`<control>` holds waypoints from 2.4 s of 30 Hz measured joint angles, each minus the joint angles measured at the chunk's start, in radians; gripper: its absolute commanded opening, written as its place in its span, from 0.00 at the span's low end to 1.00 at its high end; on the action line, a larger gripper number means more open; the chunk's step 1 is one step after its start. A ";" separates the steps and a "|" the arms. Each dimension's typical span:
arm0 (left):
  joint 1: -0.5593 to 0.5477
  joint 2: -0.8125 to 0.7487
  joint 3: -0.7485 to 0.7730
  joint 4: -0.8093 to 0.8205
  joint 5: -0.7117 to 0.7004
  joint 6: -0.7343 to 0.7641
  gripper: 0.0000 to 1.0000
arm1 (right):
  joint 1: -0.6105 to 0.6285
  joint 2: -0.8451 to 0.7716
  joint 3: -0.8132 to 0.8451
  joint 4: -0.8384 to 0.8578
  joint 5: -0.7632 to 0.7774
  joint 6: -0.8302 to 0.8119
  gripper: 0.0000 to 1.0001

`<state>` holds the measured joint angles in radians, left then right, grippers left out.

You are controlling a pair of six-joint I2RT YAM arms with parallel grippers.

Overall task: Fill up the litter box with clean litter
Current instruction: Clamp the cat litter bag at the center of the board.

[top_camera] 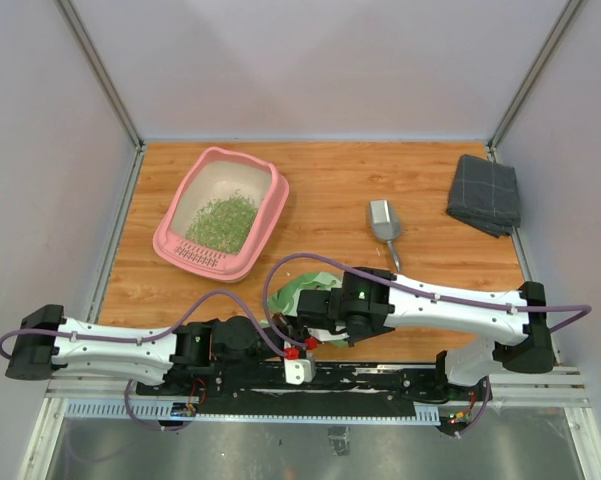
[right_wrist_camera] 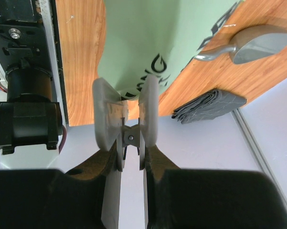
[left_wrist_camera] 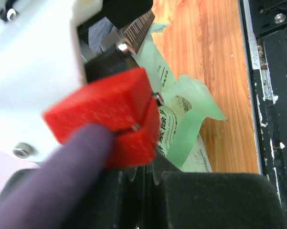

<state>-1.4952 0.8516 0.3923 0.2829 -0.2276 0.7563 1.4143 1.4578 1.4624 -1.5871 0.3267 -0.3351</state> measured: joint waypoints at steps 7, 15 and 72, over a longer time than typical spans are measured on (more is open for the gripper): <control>0.000 -0.001 -0.008 0.001 0.018 0.021 0.00 | -0.009 0.029 0.005 -0.022 -0.017 -0.003 0.01; 0.001 -0.008 -0.015 0.002 0.019 0.031 0.00 | -0.030 0.052 0.022 -0.026 -0.048 -0.030 0.01; -0.026 -0.013 -0.068 0.117 -0.010 -0.157 0.40 | -0.109 0.000 -0.059 0.037 -0.140 0.106 0.01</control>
<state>-1.5211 0.8383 0.3241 0.4004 -0.2375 0.5991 1.3048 1.4582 1.4033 -1.5497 0.1867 -0.2287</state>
